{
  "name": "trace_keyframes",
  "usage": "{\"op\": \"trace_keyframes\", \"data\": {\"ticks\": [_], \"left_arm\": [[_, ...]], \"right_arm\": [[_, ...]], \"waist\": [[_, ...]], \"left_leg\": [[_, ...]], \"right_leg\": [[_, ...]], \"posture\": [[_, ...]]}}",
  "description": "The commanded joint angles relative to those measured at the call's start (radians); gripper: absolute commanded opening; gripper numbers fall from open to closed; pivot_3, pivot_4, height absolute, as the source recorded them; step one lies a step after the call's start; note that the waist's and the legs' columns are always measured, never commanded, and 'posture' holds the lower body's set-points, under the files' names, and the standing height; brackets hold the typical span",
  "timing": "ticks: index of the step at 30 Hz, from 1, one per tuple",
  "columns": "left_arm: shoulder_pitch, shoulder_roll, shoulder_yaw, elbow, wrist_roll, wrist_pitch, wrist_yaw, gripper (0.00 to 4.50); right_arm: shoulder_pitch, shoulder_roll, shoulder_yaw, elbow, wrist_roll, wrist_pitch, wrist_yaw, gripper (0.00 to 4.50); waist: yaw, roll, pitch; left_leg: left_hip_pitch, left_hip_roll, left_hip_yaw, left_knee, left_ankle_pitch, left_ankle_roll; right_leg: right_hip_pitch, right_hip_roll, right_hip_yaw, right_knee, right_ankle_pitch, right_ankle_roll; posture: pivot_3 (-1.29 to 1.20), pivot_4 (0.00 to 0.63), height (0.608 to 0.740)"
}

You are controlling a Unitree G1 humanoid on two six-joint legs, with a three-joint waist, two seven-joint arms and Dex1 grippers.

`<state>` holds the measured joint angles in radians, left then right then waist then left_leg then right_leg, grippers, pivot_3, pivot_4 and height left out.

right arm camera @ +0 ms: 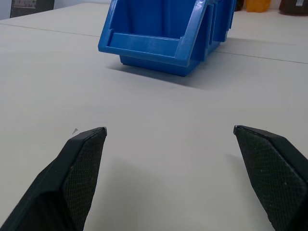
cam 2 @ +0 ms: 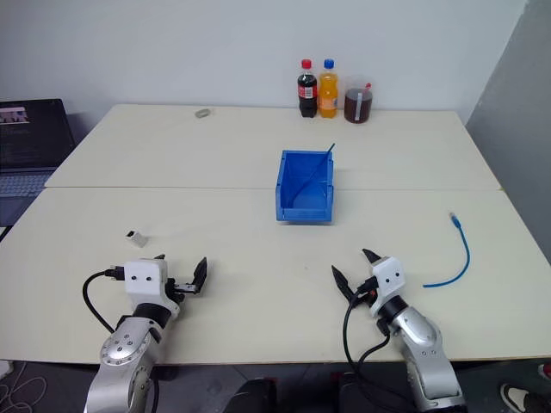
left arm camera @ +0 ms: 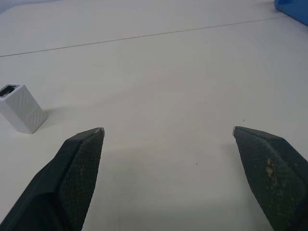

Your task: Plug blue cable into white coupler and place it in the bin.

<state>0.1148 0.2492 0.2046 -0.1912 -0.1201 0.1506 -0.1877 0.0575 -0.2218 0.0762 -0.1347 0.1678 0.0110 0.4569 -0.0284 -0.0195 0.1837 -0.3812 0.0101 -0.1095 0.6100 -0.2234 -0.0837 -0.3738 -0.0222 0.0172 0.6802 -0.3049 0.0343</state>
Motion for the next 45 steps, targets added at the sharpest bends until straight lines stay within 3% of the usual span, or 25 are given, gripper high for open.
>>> {"op": "trace_keyframes", "data": {"ticks": [1,25,32,38,45], "left_arm": [[0.000,0.003,0.004,-0.037,-0.008,-0.028,-0.008,4.50],[0.049,0.018,-0.003,-0.089,-0.077,-0.062,-0.130,4.50],[0.047,0.049,-0.027,-0.100,-0.174,-0.028,-0.253,4.50],[-0.022,0.110,-0.107,-0.156,-0.247,0.080,-0.370,4.50],[-0.275,0.238,-0.241,-0.168,-0.328,0.247,-0.578,4.50]], "right_arm": [[-0.001,-0.006,-0.001,-0.014,0.000,-0.014,0.005,4.49],[-0.015,-0.008,-0.001,-0.009,0.016,0.006,0.016,4.49],[-0.009,-0.015,-0.026,-0.032,0.021,0.008,0.006,4.49],[0.017,-0.032,-0.074,-0.122,0.056,0.031,0.000,4.49],[0.053,-0.140,-0.276,-0.236,0.106,0.147,-0.058,4.49]], "waist": [[0.000,0.000,0.000],[0.000,0.000,0.000],[0.000,0.000,0.000],[0.002,0.000,0.000],[0.002,0.000,0.000]], "left_leg": [[0.000,0.000,0.000,0.000,0.000,0.000],[0.000,0.000,0.000,0.000,0.000,0.000],[0.000,0.000,0.000,0.000,0.000,0.000],[0.000,0.000,0.000,0.000,0.000,0.000],[0.000,-0.001,0.000,0.000,0.000,0.000]], "right_leg": [[0.000,0.000,0.000,0.000,0.000,0.000],[0.000,0.000,0.000,0.000,0.000,0.000],[0.000,0.000,0.000,0.000,0.000,0.000],[0.000,0.000,0.000,0.000,0.000,0.000],[0.000,0.000,0.000,0.000,0.000,0.000]], "posture": [[0.00,0.150,0.740],[0.00,0.150,0.740],[0.00,0.150,0.740],[0.00,0.150,0.740],[0.00,0.150,0.740]]}}
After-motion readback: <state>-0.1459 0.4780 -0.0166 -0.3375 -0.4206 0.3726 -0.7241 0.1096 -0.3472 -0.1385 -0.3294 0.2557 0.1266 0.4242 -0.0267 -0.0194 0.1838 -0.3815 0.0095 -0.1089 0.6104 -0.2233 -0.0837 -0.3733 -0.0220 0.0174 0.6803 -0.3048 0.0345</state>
